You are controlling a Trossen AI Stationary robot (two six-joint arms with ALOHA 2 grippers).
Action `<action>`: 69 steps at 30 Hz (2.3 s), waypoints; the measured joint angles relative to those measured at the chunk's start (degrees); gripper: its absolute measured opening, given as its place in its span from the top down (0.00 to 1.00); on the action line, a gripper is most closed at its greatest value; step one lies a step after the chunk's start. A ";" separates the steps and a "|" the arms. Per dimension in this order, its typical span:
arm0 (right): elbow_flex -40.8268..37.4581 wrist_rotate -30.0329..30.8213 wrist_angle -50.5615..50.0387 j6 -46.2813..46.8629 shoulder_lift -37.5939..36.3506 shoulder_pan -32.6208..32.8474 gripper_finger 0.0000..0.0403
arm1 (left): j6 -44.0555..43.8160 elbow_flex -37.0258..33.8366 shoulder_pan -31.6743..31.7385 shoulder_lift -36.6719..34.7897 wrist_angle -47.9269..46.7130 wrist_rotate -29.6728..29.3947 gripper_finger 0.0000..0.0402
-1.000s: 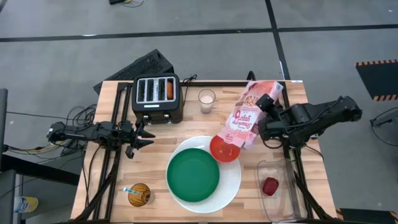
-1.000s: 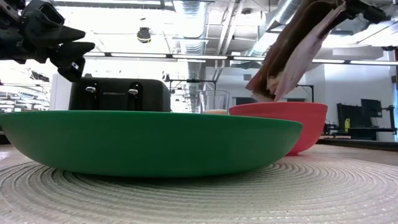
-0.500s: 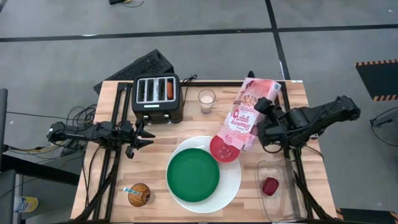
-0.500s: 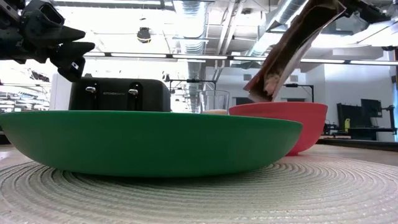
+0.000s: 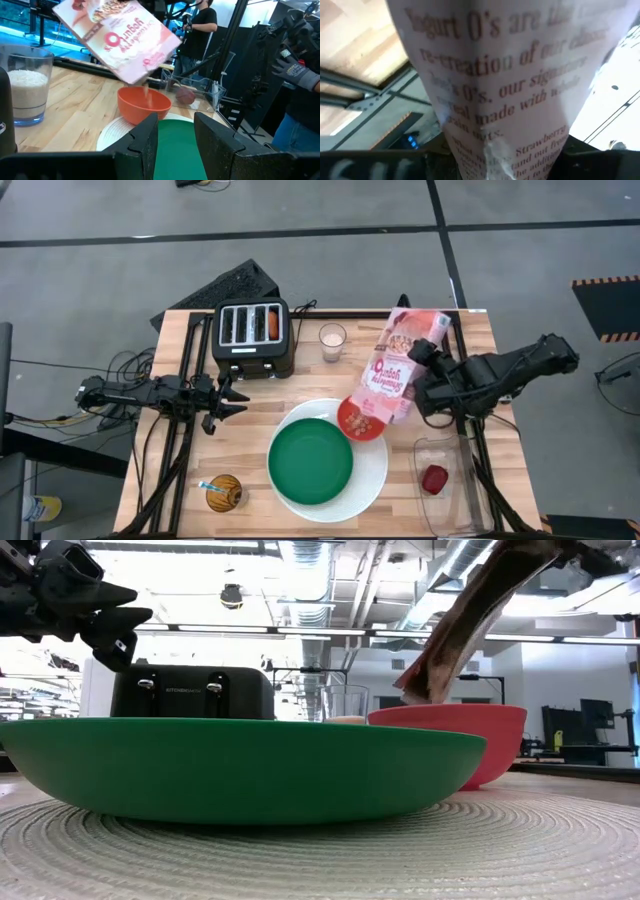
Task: Arrange a breakfast setting
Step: Pour the cereal into the orange bowl
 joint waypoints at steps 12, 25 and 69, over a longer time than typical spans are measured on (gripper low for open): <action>-0.02 0.34 0.07 0.04 -0.02 1.56 0.57 | 0.00 0.00 0.00 -0.01 0.01 -0.01 0.72; -0.02 0.78 0.04 -0.18 -0.02 1.07 0.57 | 0.00 -0.01 0.00 -0.02 0.00 -0.01 0.72; -0.02 -0.26 0.15 0.52 -0.07 1.27 0.57 | 0.00 -0.01 0.00 -0.02 0.01 -0.01 0.72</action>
